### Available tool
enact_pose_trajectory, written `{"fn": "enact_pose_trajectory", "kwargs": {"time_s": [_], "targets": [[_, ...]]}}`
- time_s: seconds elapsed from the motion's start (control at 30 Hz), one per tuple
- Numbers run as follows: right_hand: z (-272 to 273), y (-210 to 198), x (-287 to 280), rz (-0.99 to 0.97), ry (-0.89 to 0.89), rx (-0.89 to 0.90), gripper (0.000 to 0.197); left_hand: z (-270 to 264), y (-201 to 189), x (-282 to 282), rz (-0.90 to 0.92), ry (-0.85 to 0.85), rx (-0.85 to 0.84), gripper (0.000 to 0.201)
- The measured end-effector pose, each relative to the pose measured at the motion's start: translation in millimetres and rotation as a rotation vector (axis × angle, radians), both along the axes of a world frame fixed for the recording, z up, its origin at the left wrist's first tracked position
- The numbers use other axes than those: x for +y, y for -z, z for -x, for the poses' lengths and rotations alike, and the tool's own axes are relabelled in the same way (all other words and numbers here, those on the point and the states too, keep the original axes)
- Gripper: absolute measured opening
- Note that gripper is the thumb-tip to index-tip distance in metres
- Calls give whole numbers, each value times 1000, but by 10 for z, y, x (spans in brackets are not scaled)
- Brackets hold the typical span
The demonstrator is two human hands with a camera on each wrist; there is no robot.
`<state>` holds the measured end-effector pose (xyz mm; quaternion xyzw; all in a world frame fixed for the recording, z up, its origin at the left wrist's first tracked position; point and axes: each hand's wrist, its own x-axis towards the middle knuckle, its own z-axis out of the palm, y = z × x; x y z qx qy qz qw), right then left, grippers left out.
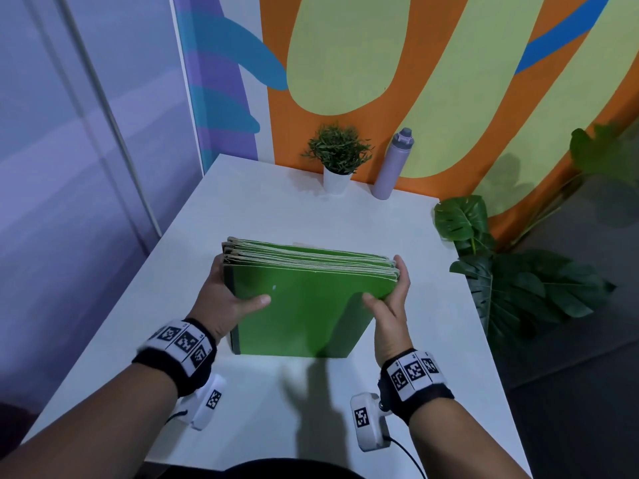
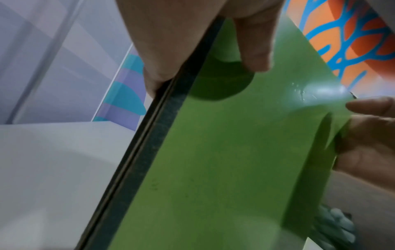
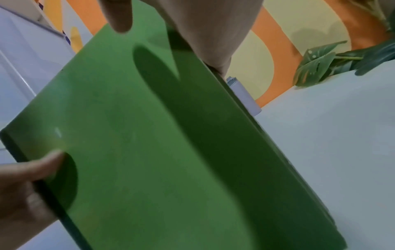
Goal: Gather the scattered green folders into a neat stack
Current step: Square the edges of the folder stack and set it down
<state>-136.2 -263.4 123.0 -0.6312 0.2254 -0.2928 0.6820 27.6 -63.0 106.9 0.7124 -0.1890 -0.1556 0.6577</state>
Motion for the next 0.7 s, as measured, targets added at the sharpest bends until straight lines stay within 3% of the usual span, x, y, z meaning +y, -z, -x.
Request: {"fn": "enact_pose_trajectory", "kwargs": {"time_s": [0.07,0.2,0.3,0.5,0.7], "targets": [[-32,41,-8,-38,-10,0,86,-8,69,-32,-11,-43,8,71],[-38,3,-30,-140,10,-33,68,-10,85,-52,20,-46,-1,69],[-56,-17,-22,-176,28,-38,73,-22,58,-35,71,-18,14,69],[-112,77,2,-197,58,-3,68,14,40,-91,-16,-93,-41,55],[-93,131,31,-229,41,14,64,-6,115,-44,-66,-46,16,66]]}}
